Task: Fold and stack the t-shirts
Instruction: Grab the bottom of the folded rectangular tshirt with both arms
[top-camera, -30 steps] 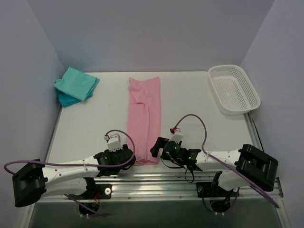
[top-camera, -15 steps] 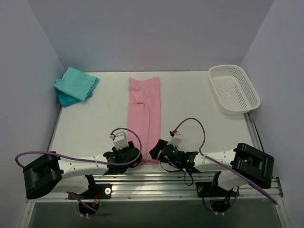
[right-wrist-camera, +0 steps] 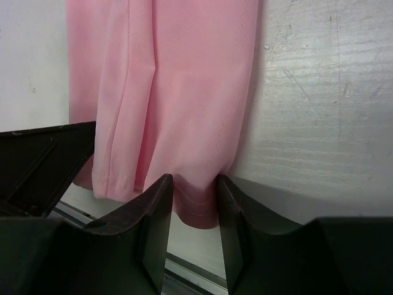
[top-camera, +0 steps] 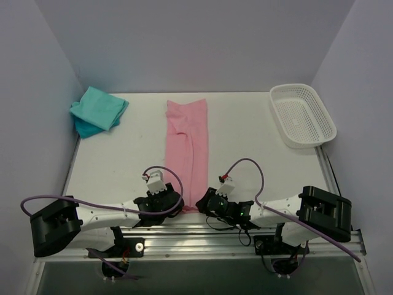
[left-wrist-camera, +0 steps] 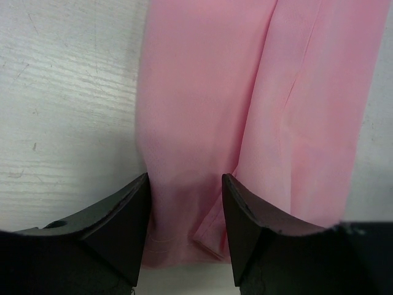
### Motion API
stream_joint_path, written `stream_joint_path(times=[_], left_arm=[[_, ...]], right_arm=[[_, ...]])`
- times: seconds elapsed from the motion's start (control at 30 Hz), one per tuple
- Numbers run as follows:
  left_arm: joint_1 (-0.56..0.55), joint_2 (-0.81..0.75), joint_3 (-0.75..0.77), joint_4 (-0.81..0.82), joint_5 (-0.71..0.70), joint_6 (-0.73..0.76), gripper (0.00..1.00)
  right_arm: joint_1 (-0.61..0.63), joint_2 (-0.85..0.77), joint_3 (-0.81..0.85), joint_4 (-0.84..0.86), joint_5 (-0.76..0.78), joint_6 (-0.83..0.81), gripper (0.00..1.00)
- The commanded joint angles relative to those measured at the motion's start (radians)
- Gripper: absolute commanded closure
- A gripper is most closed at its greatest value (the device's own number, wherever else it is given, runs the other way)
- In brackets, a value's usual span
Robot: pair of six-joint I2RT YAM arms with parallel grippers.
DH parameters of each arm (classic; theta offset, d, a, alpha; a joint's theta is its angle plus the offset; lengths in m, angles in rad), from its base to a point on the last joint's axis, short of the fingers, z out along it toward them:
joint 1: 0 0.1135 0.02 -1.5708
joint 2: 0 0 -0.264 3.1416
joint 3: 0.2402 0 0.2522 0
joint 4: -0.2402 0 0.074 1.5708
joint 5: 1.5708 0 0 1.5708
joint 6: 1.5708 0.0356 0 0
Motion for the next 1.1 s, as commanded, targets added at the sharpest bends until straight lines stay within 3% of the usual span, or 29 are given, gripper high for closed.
stream_joint_path(times=[0.0,0.17,0.23,0.27,0.5,0.83,1.07], left_arm=[[-0.019,0.033,-0.044,-0.057,0.109,-0.039,0.42],[-0.065,0.019,-0.024,-0.144,0.094,-0.098,0.45],[-0.075,0.022,-0.015,-0.178,0.090,-0.127,0.46],[-0.101,0.025,-0.011,-0.211,0.089,-0.159,0.48],[-0.180,0.031,0.011,-0.340,0.090,-0.251,0.48],[-0.241,-0.134,0.086,-0.641,0.047,-0.313,0.48],[-0.246,-0.152,0.037,-0.534,0.075,-0.293,0.48]], right_arm=[[0.009,0.053,-0.027,-0.093,0.017,0.017,0.69],[0.009,0.051,-0.027,-0.096,0.023,0.015,0.75],[0.009,0.045,-0.030,-0.098,0.024,0.017,0.79],[0.009,0.036,-0.036,-0.107,0.027,0.021,0.88],[0.010,-0.002,-0.056,-0.144,0.047,0.035,1.00],[0.010,-0.009,-0.060,-0.152,0.060,0.035,1.00],[0.010,0.014,-0.044,-0.150,0.063,0.023,1.00]])
